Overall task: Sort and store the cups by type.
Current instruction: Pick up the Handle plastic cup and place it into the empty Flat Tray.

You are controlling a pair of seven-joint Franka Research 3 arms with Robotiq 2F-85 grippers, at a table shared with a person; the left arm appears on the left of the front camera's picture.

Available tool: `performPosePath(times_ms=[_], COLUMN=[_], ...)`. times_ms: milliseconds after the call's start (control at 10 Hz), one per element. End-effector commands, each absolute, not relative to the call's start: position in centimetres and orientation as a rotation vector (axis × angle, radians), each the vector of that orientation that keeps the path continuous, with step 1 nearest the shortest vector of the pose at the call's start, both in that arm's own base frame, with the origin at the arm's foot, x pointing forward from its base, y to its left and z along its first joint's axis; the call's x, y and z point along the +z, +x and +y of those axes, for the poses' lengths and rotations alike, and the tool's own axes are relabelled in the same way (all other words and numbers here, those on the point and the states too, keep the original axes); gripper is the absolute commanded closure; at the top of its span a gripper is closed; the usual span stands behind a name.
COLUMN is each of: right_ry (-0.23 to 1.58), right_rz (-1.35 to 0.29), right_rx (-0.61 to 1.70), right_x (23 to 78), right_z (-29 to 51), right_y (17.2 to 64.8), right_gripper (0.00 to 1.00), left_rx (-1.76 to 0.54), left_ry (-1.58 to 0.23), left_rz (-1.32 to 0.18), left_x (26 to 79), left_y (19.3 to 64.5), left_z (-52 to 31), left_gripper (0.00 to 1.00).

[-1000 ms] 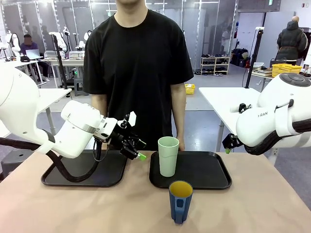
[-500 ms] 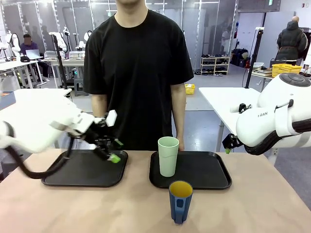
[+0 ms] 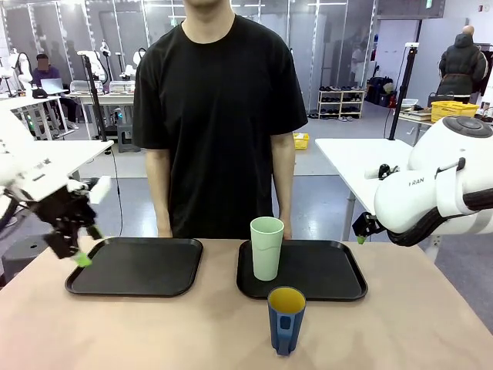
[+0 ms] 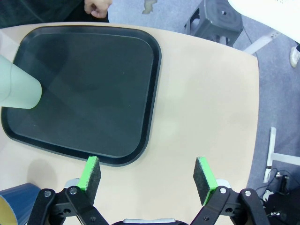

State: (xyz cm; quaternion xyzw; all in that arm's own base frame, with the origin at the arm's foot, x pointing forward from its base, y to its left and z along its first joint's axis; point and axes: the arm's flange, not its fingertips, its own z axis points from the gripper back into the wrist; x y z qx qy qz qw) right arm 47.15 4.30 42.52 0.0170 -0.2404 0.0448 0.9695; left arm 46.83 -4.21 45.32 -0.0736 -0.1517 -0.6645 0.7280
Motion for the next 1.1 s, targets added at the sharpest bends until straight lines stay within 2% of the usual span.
performPosePath(times_ms=[0,300,400,1000], right_ry=[0.024,0.024,0.024,0.024], right_rz=[-0.489,-0.489,-0.489,-0.489], right_rx=[0.1,0.1,0.1,0.1], right_x=[42.5,42.5,42.5,42.5], right_z=[4.2,4.2,4.2,4.2], right_y=[47.3,47.3,47.3,47.3], right_gripper=[0.0,0.0,0.0,0.0], left_rx=[-1.396,-1.438,-1.418,-1.418], left_ry=[-0.099,-0.151,-0.091,-0.091], left_rz=[-0.242,-0.228,-0.249,-0.249], left_x=[45.8,45.7,45.3,45.3], left_y=[47.4,46.9,47.0,47.0], left_z=[-3.2,-2.0,-1.6,-1.6], left_gripper=[0.0,0.0,0.0,0.0])
